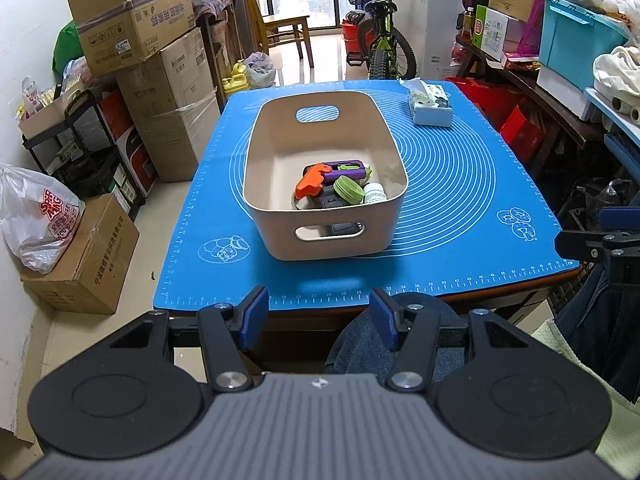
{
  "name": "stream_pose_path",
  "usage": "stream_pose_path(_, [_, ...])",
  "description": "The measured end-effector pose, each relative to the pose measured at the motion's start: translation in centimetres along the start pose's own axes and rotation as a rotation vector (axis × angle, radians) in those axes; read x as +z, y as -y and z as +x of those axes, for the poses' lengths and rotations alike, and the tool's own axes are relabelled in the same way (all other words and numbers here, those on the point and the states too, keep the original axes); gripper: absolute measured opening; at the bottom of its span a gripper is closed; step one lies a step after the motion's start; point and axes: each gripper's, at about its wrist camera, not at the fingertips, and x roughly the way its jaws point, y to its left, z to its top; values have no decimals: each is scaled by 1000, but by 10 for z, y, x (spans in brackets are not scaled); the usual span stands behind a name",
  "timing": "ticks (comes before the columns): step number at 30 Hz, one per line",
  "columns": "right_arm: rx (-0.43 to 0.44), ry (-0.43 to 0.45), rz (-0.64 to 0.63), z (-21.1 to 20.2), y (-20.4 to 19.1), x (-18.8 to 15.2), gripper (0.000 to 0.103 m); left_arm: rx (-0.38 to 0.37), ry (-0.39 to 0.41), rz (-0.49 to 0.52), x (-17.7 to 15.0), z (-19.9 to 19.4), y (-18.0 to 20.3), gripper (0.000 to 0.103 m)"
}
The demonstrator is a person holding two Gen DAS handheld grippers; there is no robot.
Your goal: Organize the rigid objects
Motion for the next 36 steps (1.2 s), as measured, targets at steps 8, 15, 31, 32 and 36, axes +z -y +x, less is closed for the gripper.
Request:
stream_pose_path(8, [0,3,12,0,4,-3,78,-1,1,1,0,0,0,57])
stream_pose_path(15, [-5,3,13,-1,7,-3,78,-7,1,3,1,0,0,57])
stream_pose_path(31, [-10,1,14,2,5,-6,78,-5,2,5,0,2,1,57])
stream_pose_path(32, [-10,1,13,2,5,-6,78,-5,2,5,0,2,1,57])
stream_pose_path(36, [-12,2,15,3,4,-6,78,-4,5,6,0,1,0,57])
